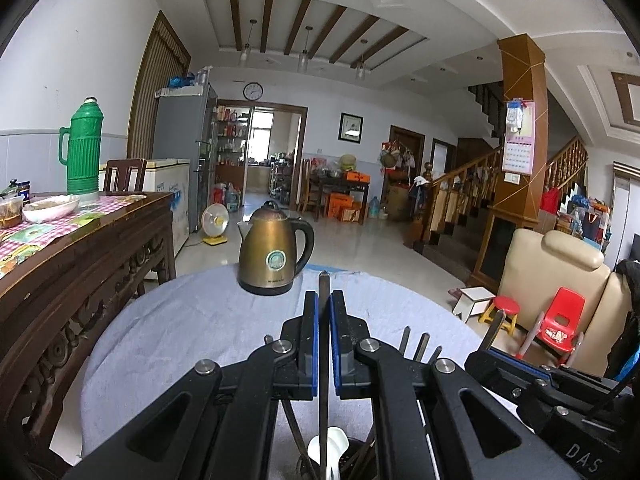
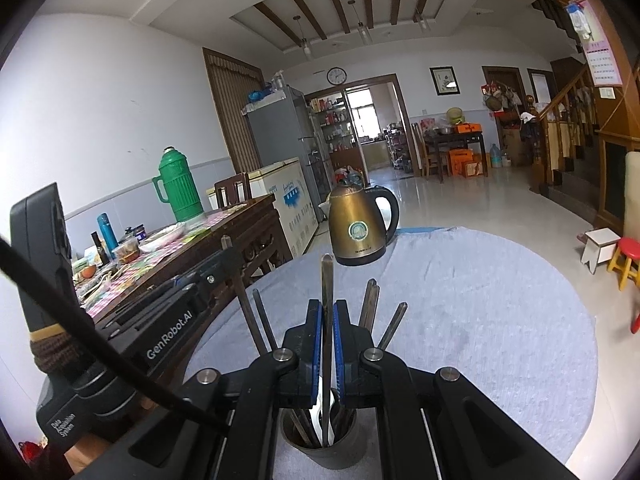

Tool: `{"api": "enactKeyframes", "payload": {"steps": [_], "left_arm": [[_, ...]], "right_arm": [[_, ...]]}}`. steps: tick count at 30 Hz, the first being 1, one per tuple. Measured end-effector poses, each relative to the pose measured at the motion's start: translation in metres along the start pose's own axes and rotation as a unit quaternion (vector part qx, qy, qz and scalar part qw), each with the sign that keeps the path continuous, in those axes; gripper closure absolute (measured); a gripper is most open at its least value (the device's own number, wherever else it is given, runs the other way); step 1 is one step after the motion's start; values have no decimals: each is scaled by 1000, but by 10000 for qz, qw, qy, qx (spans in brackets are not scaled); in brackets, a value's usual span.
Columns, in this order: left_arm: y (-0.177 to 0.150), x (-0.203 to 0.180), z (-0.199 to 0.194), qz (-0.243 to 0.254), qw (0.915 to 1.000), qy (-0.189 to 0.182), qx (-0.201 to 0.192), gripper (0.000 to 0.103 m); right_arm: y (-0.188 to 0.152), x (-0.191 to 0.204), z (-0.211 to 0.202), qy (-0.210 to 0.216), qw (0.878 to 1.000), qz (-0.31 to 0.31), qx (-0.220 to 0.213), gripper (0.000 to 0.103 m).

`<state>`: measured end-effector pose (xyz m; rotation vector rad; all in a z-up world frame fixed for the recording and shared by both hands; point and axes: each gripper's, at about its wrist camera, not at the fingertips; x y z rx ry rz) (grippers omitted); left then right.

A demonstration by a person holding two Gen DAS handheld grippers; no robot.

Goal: Organize utensils
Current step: 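Lower the chopsticks into the grey cup with both tools, then open both tools to release the chopsticks and pull back from the cup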

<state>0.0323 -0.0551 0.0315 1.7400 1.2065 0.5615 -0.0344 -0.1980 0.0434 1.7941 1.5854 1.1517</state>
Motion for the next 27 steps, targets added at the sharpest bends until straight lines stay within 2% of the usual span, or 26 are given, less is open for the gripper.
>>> {"api": "enactKeyframes", "payload": {"steps": [27], "left_arm": [[-17,8,27,-100,9962,185,841,98]], "right_arm": [[2,-2,39,75,9991,127,408,97]]}}
Point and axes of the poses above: each gripper's, at about its wrist camera, not at the fingertips, and z roughly the way its jaws point, x to its left, y to its top, and after that the axes turned 12 degrees about x, right-handed
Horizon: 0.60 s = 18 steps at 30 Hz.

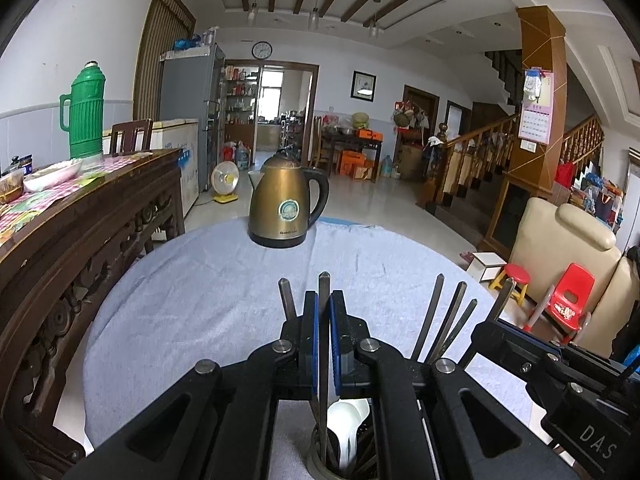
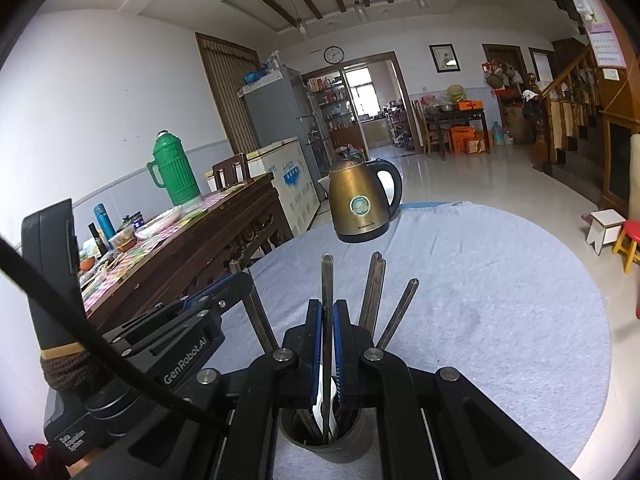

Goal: Organize utensils
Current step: 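Open both tools to release the chopsticks and pull back from the cup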

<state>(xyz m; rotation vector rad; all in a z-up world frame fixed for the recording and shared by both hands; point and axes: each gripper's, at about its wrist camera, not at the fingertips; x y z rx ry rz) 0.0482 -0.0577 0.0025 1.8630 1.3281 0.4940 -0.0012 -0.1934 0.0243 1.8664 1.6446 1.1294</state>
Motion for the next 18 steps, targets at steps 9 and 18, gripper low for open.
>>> {"api": "enactKeyframes", "payload": {"steps": [9,18], "left_arm": [[0,2,2,1,10000,28,47,98],[1,3,3,-65,10000,-17,63,98]], "right_arm": [[1,2,9,49,10000,-5,80,96],[2,4,13,95,9999,0,109,96]]}}
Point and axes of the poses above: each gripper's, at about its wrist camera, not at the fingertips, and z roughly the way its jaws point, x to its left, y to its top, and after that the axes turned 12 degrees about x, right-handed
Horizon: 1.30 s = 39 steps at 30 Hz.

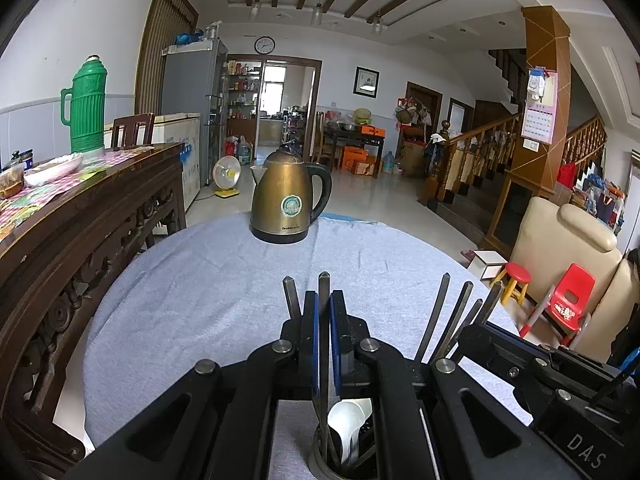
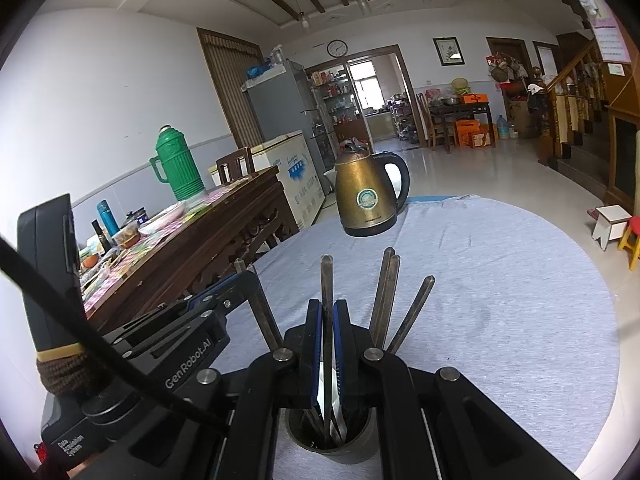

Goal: Organize utensils
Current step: 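Open both tools to release the chopsticks and pull back from the cup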

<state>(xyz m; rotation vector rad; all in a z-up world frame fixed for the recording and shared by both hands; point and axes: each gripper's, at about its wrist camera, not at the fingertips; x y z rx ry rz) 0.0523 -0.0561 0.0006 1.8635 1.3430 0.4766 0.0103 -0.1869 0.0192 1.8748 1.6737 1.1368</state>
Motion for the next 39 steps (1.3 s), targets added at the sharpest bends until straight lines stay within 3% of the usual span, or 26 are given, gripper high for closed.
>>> {"api": "enactKeyframes", "payload": {"steps": [12,29,31,33,36,39], "left_arm": [[6,2,-2,-86,9999,-47,-133,98],[5,0,12,-113,9997,94,200,96],[4,1,12,-107,9996,128,213,92],[4,1,12,-116,9995,188,232,77],[4,1,11,-117,9994,261,204,68],[4,2,9,-104,9992,339,183,58]], "right_arm": [[-2,0,4,8,10000,-7,28,96],[0,-5,15,28,9998,124,157,96],[1,-7,15,53,9997,171,158,95],[1,-8,15,56,9996,211,170,95],[0,-10,15,78,9995,257,174,94],[0,-13,12,124,9993,316,148,84]]}}
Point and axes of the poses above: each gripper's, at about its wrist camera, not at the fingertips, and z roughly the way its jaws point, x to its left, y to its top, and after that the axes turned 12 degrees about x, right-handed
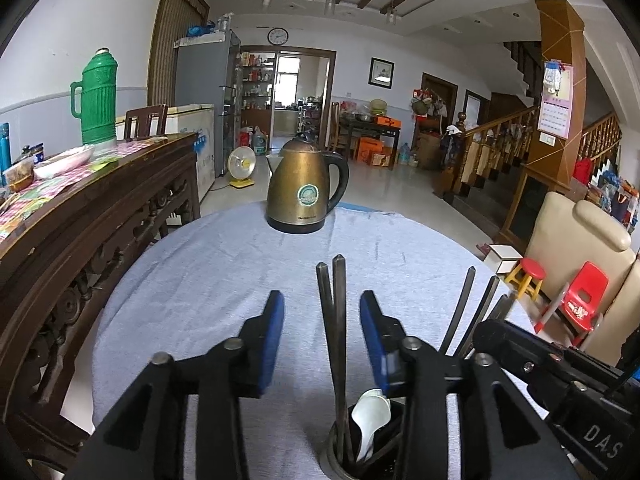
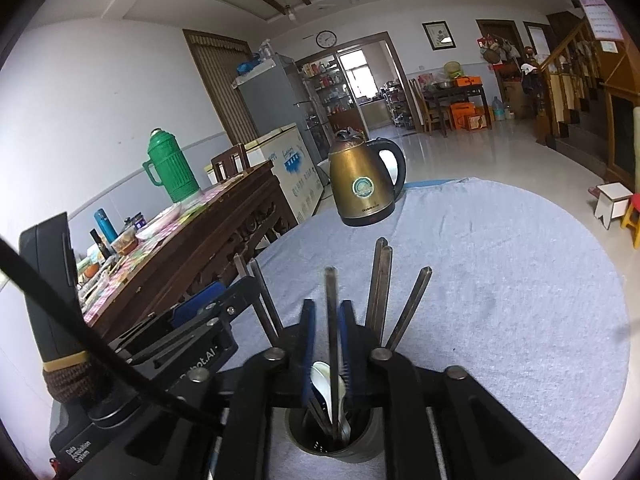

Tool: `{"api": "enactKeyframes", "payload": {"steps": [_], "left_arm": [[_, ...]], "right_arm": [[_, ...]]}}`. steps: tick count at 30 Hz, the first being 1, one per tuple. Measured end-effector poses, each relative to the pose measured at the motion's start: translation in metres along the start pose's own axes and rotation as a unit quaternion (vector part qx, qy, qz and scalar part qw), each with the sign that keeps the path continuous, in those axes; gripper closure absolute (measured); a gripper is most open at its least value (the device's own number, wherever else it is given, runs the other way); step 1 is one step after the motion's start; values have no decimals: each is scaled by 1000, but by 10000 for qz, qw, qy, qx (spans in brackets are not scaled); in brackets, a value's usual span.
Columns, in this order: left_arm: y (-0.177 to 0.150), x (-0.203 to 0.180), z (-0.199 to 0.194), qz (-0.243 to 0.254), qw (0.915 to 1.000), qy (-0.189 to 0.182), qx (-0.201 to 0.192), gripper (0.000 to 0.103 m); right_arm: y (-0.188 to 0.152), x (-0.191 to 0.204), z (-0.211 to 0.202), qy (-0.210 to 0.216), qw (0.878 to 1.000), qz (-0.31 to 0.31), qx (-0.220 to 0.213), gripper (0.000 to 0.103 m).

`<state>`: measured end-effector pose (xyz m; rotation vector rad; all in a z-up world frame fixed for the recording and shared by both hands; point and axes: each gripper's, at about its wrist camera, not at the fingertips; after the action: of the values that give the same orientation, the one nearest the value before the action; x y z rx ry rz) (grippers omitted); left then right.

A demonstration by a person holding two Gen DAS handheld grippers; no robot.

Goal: Organize utensils

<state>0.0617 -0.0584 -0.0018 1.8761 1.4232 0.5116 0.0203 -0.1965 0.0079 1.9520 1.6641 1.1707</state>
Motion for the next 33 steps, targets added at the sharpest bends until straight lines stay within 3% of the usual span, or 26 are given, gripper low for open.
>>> {"api": "enactKeyframes", "payload": {"steps": [8,12,18,23,28,33], "left_arm": [[1,5,-6,-20,9996,263,-67,36],[1,7,-8,-12,9990,436,-55,30],[0,12,-14,15,9971,750,106,27],[-3,18,-22,45,9958,874,254,23],[-12,19,-35,138,9944,993,335,21],[-19,18,-48,223,9929,1091,418,18]], "right_arm": [[-2,-4,-9,45,9999,79,-110,82],[-2,-8,-15,62,9998,136,-153,81],[-6,-11,-29,20,9996,200,-178,54],[-8,-8,-40,-47,9998,133,-130,53],[-14,-5,-52,-112,9999,41,-83,43],[-21,1,-63,-158,9999,-47,-40,39]]}}
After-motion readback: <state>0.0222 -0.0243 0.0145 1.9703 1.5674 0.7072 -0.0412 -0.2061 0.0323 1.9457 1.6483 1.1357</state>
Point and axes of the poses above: each gripper's, at about its wrist camera, not at the fingertips, and z roughly the way its jaws point, x to its left, y to its top, and after that the axes turned 12 degrees about x, right-handed
